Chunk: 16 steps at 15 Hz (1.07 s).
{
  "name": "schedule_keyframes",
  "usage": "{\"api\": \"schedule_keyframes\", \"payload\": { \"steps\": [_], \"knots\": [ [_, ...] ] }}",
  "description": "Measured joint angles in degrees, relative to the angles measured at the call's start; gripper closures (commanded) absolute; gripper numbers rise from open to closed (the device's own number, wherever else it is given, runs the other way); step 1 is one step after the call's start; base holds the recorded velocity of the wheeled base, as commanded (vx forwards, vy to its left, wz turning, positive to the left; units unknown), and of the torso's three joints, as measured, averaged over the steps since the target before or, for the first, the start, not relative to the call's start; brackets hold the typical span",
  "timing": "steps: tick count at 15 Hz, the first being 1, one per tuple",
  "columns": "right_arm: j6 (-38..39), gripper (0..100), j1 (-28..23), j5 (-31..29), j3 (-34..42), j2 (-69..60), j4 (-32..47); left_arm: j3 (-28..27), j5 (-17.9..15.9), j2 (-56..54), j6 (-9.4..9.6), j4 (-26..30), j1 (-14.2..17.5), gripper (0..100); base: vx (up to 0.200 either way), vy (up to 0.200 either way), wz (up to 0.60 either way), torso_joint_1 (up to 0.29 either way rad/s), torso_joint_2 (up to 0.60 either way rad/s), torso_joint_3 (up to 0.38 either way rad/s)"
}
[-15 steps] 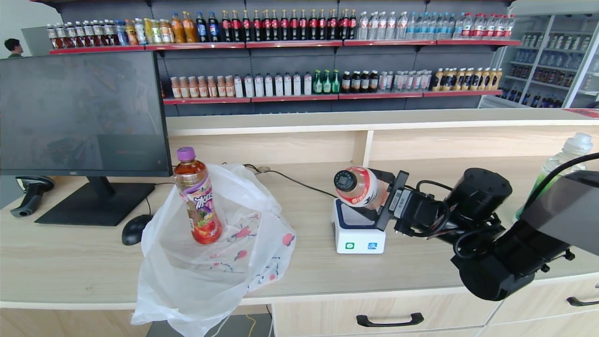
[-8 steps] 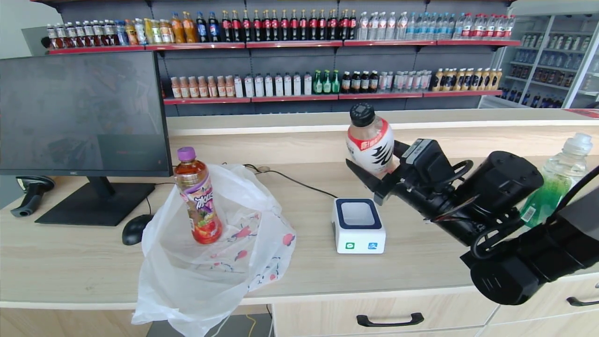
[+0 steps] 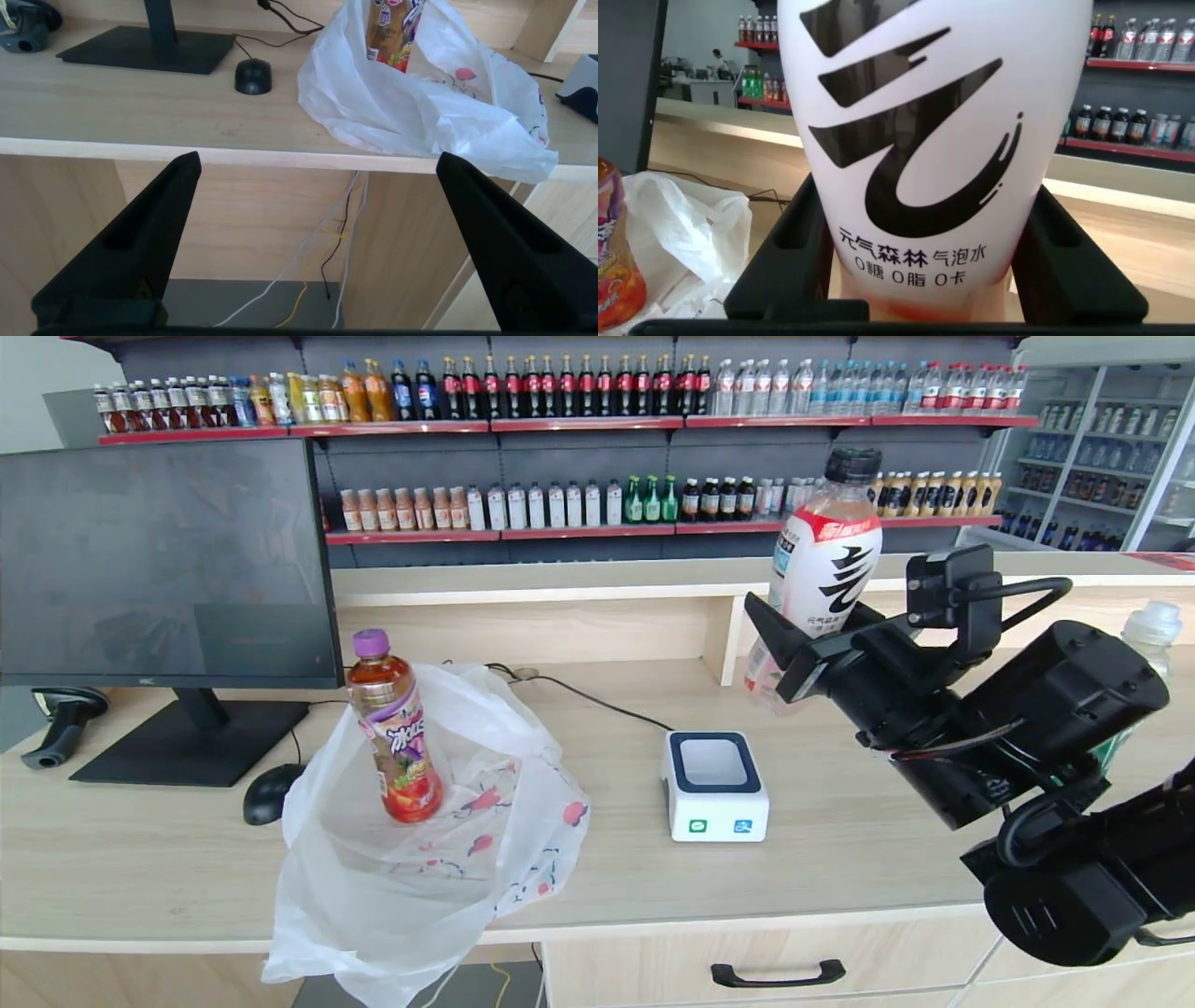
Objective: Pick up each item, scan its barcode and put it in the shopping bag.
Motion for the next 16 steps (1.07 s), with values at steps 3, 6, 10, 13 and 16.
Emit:
{"api": "schedule_keyframes", "payload": {
  "steps": [3,6,10,13,16],
  "knots": [
    [0.4,100,-0.4,-2.7,2.7,-0.5,0.1,0.0,0.0,0.0,0.00,0.0,0.0,0,0.000,0.000,0.00,0.000,0.00,0.000],
    [1.9,100,-0.6,-3.0,4.1,-0.9,0.0,0.0,0.0,0.0,0.00,0.0,-0.1,0,-0.200,0.000,0.00,0.012,0.01,0.001],
    [2.5,100,-2.1,-3.0,5.1,-1.5,-0.4,0.0,0.0,0.0,-0.02,0.0,0.0,0,0.000,0.050,0.00,-0.007,-0.01,0.016],
    [2.5,100,-2.7,-3.1,5.4,-1.7,0.1,0.0,0.0,0.0,-0.06,0.0,0.0,0,0.000,0.200,0.00,0.010,0.00,0.001],
    [2.2,100,-2.1,-3.0,5.4,-1.7,0.0,0.0,0.0,0.0,-0.06,0.0,0.0,0,0.000,0.200,0.00,0.014,0.00,0.004]
  ]
}}
